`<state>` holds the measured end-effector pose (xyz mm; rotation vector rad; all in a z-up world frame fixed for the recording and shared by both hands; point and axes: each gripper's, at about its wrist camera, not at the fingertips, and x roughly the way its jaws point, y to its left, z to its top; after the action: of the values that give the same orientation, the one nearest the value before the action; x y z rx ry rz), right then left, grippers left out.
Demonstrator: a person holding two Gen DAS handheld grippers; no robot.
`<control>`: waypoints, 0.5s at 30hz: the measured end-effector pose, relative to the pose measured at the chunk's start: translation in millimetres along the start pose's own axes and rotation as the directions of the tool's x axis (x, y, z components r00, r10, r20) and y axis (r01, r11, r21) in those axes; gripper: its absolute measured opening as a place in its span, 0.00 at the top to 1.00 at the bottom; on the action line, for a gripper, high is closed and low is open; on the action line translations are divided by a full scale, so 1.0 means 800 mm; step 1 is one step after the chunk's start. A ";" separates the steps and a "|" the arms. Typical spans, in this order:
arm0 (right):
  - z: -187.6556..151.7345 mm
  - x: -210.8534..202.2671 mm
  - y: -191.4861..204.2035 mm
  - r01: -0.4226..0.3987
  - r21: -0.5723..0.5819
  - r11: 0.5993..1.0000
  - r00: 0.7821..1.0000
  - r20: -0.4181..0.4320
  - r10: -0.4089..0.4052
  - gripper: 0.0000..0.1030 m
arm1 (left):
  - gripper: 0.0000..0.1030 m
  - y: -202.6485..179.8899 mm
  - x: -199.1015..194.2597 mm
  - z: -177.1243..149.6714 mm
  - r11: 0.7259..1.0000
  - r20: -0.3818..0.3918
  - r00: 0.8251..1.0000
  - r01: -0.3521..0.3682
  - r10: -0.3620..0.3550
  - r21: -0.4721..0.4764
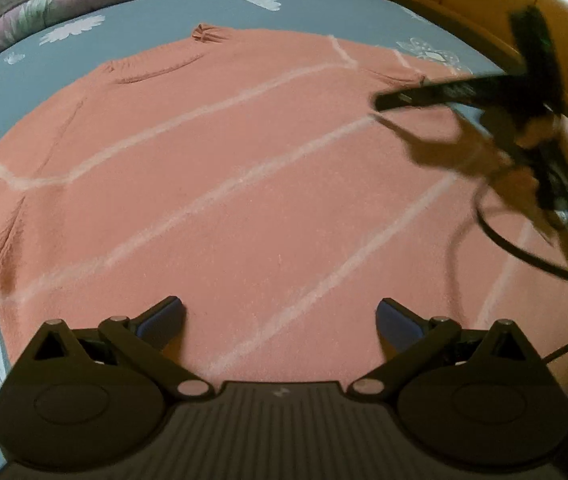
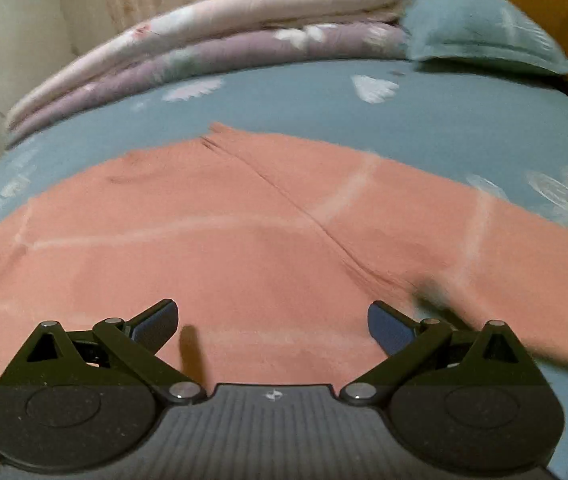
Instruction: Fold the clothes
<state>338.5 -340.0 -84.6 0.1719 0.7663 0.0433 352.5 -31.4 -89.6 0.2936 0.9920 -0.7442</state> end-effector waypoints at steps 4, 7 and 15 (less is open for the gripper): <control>-0.011 -0.034 -0.006 0.030 0.035 0.999 1.000 -0.007 -0.030 0.00 | 0.01 -0.003 0.002 0.001 1.000 -0.005 1.000 -0.016 0.016 0.006; -0.001 -0.037 0.002 0.021 0.044 0.999 1.000 0.013 -0.021 0.00 | 0.01 -0.006 0.003 0.004 0.999 -0.011 0.999 -0.030 0.030 0.011; 0.030 0.015 0.046 -0.061 -0.022 0.998 0.998 0.008 0.061 0.00 | 0.01 -0.006 -0.012 -0.005 0.999 -0.019 0.999 -0.033 0.032 -0.033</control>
<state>365.0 -305.8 -69.3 0.1751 0.7520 0.1087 343.5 -28.3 -83.4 0.2873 1.0137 -0.6958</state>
